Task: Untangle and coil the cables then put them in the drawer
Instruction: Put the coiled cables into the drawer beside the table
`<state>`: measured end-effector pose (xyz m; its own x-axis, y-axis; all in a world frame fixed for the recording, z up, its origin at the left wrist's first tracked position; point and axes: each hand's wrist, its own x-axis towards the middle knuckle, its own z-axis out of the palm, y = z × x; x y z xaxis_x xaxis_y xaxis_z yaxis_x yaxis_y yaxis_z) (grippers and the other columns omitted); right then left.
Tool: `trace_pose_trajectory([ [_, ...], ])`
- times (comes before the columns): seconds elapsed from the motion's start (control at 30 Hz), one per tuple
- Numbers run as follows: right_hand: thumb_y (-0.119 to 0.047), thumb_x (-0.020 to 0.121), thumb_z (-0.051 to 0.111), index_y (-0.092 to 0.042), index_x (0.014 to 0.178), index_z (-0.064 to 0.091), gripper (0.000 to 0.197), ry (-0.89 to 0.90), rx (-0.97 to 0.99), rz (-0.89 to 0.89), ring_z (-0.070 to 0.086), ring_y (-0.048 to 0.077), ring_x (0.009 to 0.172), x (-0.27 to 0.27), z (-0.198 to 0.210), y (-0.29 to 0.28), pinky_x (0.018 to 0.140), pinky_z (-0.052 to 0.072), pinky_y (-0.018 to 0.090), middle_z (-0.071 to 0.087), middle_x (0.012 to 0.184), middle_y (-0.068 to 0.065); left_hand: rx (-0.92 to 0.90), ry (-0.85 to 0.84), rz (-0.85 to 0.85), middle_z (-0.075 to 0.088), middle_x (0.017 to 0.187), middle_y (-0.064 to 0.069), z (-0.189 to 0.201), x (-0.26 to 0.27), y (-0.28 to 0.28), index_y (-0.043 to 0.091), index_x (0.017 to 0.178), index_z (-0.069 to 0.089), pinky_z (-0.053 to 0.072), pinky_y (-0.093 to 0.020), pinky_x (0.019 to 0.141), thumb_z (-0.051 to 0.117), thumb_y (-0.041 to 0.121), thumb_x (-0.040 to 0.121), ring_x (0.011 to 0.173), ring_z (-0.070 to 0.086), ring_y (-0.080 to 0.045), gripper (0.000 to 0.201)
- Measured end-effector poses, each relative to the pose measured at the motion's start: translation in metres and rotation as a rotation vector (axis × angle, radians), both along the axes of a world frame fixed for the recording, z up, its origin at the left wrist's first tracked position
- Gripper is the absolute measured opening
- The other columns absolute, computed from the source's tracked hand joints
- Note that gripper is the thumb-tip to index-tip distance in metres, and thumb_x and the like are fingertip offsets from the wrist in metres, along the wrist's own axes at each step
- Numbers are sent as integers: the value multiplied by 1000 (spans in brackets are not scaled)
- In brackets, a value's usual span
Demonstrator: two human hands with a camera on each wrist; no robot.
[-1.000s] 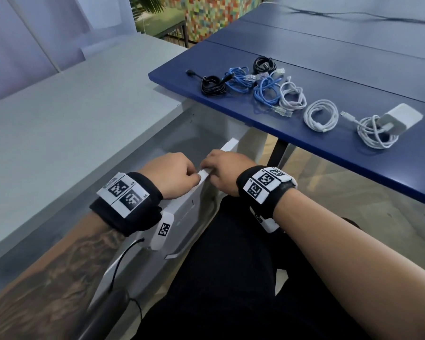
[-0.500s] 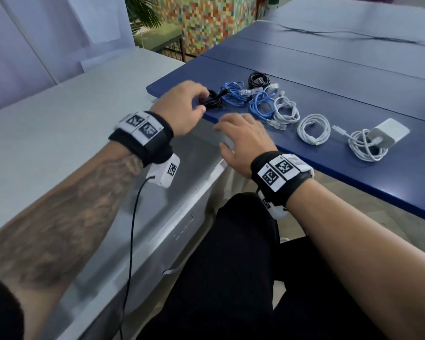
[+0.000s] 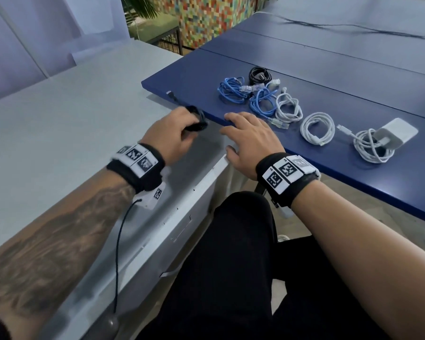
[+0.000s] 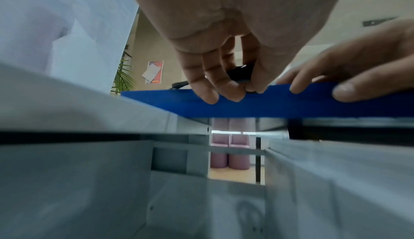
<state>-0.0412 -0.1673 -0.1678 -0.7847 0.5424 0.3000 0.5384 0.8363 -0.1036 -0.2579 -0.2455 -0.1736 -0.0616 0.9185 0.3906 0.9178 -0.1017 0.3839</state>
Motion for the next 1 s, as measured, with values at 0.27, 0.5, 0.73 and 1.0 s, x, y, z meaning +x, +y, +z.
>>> trace_pose_trajectory([
  [0.27,-31,86,57,-23,118,67,35,-9,5,-29,36,27,138,-2,-2,-1,113,28,42,45,149,1,-453,199,18,69,103,3,-99,-29,-52,26,105,74,47,-29,73,70,22,82,95,63,-24,24],
  [0.5,-36,87,58,-23,115,68,32,4,-39,-24,33,24,140,0,0,-2,115,27,41,43,151,0,-955,234,46,68,101,3,-177,-45,-70,23,107,68,43,-23,76,58,16,90,91,63,-21,21],
  [0.73,-36,85,59,-22,111,70,32,12,-39,-23,35,25,139,0,0,-2,114,29,41,45,149,0,-1095,191,167,64,105,-4,-207,-50,-82,16,104,65,47,-28,83,52,15,92,84,52,-19,17],
  [1.0,-31,88,58,-20,114,69,30,19,-94,-11,36,23,139,1,5,-1,113,32,40,46,150,-1,-292,-25,236,64,94,6,-85,-28,-38,26,95,65,51,-33,78,59,23,88,84,61,-21,9],
])
